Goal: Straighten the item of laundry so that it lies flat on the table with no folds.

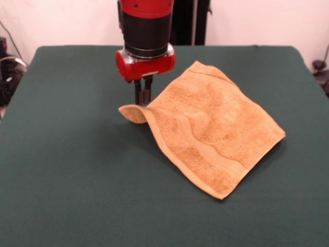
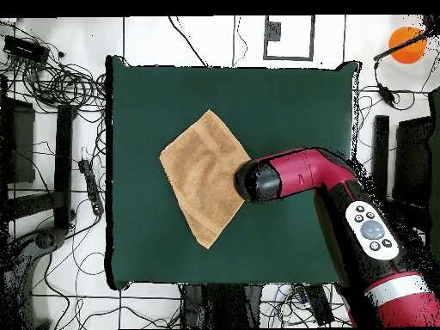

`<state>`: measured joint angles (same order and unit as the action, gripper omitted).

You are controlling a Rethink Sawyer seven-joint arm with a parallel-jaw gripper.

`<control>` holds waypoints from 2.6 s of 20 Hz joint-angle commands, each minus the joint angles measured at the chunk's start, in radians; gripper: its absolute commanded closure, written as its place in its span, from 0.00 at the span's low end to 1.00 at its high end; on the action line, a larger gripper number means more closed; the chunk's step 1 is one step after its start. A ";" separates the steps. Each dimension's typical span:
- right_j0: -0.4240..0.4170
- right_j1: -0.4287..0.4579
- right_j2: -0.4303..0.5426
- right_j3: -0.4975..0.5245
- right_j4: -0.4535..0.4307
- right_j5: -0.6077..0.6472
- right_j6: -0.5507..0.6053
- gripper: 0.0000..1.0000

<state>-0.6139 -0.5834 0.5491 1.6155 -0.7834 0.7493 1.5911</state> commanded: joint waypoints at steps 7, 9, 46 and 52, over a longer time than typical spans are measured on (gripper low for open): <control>0.020 0.053 0.032 0.013 -0.035 0.012 -0.171 1.00; 0.020 0.054 0.033 0.013 -0.035 0.012 -0.172 1.00; 0.003 0.091 0.021 0.004 -0.053 -0.016 -0.171 0.00; -0.004 0.107 0.017 0.005 -0.083 -0.065 -0.164 0.00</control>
<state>-0.6190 -0.5744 0.5485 1.6154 -0.7834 0.7487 1.5911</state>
